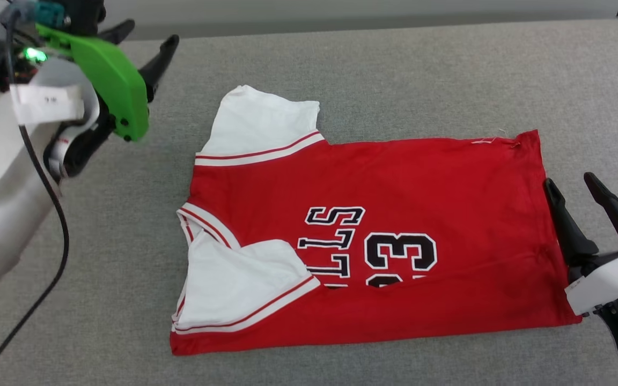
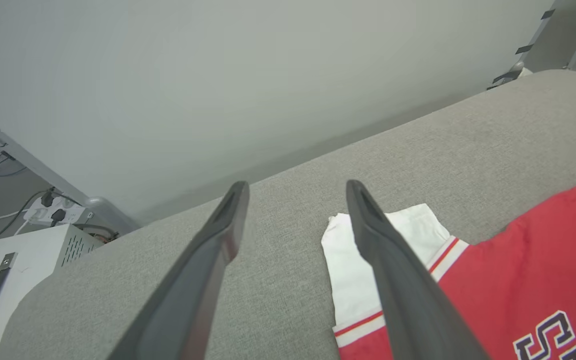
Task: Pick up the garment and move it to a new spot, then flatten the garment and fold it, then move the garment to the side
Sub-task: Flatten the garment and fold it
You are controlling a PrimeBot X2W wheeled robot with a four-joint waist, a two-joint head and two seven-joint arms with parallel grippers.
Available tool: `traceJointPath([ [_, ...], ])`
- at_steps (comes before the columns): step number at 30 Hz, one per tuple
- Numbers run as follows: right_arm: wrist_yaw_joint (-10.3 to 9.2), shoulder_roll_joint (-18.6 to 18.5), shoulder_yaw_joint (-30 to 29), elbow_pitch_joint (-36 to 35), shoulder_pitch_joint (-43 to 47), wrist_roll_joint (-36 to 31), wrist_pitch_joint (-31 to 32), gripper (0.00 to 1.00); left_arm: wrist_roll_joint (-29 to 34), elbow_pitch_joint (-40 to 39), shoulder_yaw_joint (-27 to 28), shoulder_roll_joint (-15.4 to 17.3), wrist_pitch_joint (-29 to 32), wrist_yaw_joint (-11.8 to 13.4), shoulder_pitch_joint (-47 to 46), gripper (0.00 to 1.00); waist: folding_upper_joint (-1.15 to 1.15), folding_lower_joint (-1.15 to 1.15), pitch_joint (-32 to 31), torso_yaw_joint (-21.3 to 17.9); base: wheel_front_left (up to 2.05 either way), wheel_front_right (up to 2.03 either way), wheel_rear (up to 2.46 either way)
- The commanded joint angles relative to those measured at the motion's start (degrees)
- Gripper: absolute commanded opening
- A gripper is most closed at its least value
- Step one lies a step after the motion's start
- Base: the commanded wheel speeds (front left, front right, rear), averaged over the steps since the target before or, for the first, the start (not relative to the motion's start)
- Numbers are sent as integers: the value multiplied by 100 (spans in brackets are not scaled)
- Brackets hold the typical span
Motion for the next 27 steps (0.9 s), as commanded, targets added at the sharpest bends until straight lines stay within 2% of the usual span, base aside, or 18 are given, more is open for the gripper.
traceJointPath([
  [1, -5, 7, 20, -46, -147, -349, -4, 100, 61, 167, -40, -92, 145, -104, -282, 100, 0, 0, 505, -320, 0, 0, 0],
  [6, -5, 16, 146, -97, -375, -426, -38, 100, -123, 875, -226, -453, 1186, -412, -1028, 100, 0, 0, 891, -474, 0, 0, 0],
  [10, -5, 28, 329, -82, -636, -462, -53, 100, -198, 1177, -546, -616, 2109, -522, -1444, 100, 0, 0, 1157, -598, 0, 0, 0],
  [13, -5, 18, 427, -63, -813, -479, -78, 100, -169, 1302, -818, -740, 2543, -547, -1655, 100, 0, 0, 1329, -642, 0, 0, 0],
  [18, -5, 27, 606, 1, -1058, -476, -134, 100, -274, 1450, -1149, -821, 2988, -553, -1755, 100, 0, 0, 1531, -752, 0, 0, 0],
  [27, -5, 43, 841, 245, -1307, -403, -302, 100, -157, 1814, -1439, -658, 2966, -555, -1600, 100, 0, 0, 1691, -926, 0, 0, 0],
])
